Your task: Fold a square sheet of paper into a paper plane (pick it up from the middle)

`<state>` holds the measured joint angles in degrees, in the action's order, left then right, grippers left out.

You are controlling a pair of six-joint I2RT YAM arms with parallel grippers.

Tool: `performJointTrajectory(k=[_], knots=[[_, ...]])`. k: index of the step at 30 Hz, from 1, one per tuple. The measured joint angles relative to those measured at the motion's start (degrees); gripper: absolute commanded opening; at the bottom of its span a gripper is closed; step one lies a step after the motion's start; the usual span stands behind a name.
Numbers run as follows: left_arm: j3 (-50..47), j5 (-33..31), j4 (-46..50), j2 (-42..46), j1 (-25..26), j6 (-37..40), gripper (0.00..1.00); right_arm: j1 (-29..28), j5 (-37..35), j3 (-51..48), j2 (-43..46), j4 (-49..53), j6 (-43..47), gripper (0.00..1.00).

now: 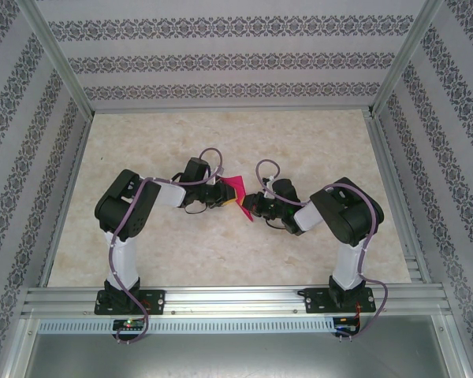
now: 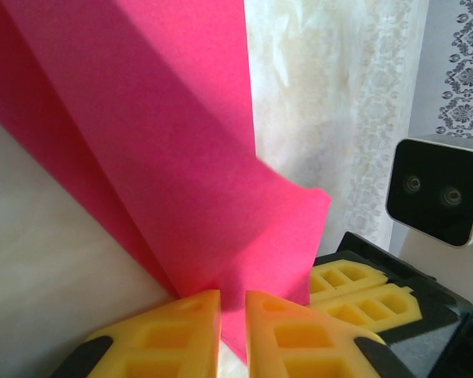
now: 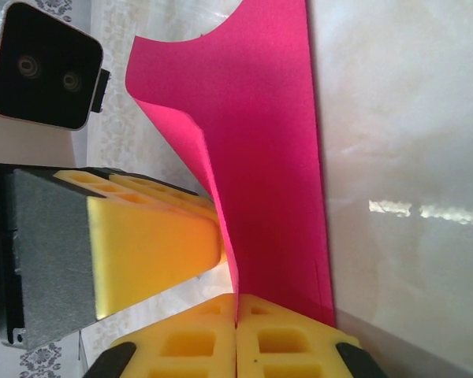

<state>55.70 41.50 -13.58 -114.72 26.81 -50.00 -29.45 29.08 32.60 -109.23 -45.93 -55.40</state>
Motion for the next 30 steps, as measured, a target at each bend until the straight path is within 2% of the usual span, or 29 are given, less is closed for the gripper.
performJointTrajectory(k=[7, 14, 23, 30], knots=[[2.86, -1.84, 5.9, -0.28, 0.39, 1.66, 0.14, -0.02, 0.55, 1.86, 1.9, 5.75, 2.86, 0.21], [5.11, -1.95, 9.99, -0.96, 0.44, 2.01, 0.14, -0.07, -1.25, 3.43, 6.56, 18.1, 9.84, 0.27], [7.06, -2.1, 13.49, -1.53, 0.5, 2.23, 0.14, -3.76, -9.11, 8.74, 10.36, 36.57, 21.2, 0.29], [7.76, -2.36, 14.86, -1.66, 0.61, 2.86, 0.14, -6.95, -15.21, 12.26, 10.4, 43.67, 26.4, 0.28]])
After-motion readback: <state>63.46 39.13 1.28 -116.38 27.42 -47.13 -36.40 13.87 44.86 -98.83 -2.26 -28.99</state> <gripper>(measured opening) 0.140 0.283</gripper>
